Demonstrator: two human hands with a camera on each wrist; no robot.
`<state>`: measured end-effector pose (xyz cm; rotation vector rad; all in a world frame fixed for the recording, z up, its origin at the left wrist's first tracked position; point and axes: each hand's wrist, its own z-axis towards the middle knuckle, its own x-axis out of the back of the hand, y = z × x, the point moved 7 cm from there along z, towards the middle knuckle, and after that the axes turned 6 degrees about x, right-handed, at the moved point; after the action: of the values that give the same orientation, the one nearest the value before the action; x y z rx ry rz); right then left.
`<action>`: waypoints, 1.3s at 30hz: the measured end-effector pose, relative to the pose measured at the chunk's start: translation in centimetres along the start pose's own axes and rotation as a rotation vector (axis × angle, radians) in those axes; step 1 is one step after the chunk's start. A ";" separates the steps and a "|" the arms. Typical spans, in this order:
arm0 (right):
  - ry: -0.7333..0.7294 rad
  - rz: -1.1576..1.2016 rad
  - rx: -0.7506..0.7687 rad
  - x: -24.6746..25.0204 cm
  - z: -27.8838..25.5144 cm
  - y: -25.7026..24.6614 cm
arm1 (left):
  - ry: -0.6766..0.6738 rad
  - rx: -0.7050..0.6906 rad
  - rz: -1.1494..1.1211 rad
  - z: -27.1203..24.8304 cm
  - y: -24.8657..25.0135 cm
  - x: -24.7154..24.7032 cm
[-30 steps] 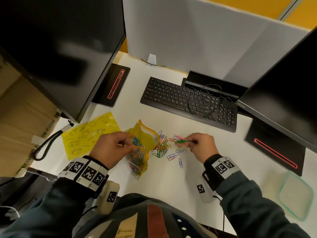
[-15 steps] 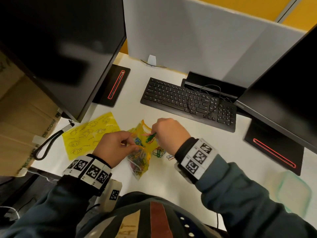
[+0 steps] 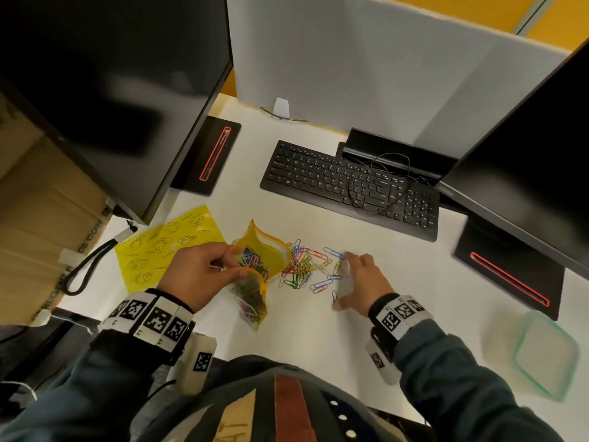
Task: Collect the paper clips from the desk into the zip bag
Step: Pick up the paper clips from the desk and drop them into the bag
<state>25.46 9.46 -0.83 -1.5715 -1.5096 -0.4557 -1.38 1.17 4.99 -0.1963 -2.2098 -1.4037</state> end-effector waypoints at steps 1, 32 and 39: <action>0.019 0.005 0.009 -0.3 0.3 0.3 | 0.001 -0.003 0.003 0.0 0.1 0.0; 0.286 0.428 0.355 5.0 0.1 -9.5 | -0.027 -0.033 0.086 1.0 0.9 -1.5; 0.341 0.392 0.341 5.2 1.4 -8.2 | -0.020 -0.065 0.094 1.4 0.7 -1.1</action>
<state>18.42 12.67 5.17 -1.3899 -0.9348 -0.2120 -0.64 2.87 4.53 -0.3339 -2.1433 -1.4288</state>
